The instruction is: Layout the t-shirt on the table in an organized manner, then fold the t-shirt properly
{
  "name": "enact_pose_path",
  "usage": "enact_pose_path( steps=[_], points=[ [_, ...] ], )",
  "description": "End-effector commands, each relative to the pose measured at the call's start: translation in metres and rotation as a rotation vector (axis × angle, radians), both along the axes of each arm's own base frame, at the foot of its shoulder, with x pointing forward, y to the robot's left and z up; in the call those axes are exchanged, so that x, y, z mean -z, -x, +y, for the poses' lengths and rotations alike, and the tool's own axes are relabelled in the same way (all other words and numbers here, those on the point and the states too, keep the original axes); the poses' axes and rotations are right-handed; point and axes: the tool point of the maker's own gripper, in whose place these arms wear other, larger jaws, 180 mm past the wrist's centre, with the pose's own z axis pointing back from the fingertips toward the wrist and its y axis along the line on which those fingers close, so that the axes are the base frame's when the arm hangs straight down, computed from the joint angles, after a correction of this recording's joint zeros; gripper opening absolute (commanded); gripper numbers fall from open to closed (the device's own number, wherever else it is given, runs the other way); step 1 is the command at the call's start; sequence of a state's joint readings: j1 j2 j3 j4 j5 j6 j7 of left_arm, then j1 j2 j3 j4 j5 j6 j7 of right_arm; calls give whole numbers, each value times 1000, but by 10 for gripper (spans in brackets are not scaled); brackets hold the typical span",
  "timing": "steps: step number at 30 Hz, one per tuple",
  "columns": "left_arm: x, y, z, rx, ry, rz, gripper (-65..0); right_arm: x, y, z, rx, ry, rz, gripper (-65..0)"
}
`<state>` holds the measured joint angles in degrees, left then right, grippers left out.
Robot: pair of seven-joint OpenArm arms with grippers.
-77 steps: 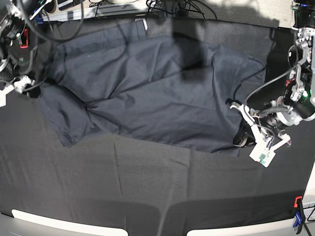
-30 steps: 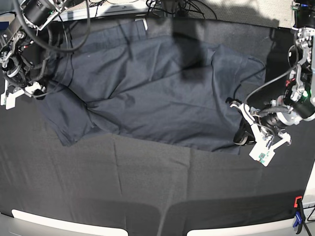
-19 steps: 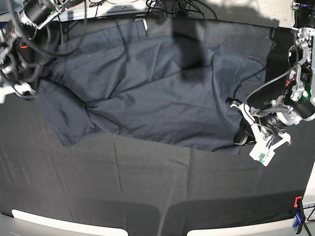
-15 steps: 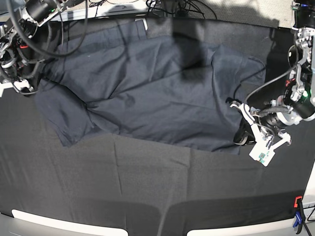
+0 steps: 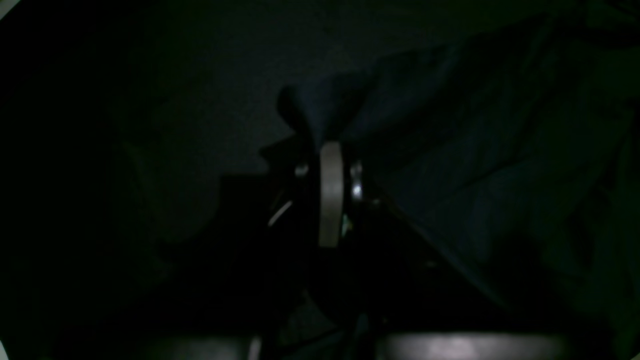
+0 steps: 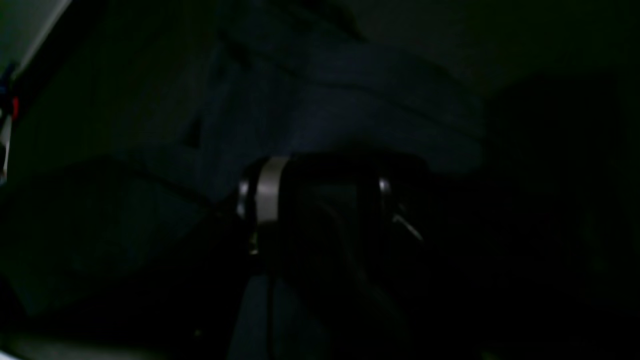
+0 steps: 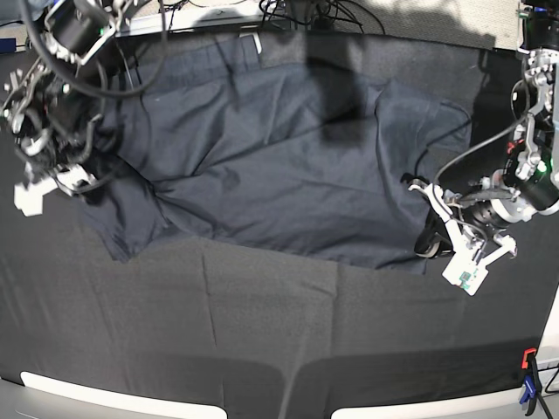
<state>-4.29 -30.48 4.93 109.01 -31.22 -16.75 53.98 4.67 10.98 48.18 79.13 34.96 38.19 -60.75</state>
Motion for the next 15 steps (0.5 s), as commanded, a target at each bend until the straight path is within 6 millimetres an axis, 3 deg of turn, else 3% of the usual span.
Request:
enact_pose_path(
  steps=[1, 7, 11, 15],
  points=[
    [-17, -8, 1, 1, 9, -58, -650, -18, -8, -7, -13, 29, -66, -447],
    [-17, -8, 1, 1, 9, -58, -650, -37, -4, -28, 83, -21, -165, -447],
    [-17, -8, 1, 1, 9, -58, -650, -57, -3, -12, 27, -161, -250, -447],
    [-17, -8, 1, 1, 8, -59, -650, -49, 2, -5, 2, -162, -220, -447]
  ],
)
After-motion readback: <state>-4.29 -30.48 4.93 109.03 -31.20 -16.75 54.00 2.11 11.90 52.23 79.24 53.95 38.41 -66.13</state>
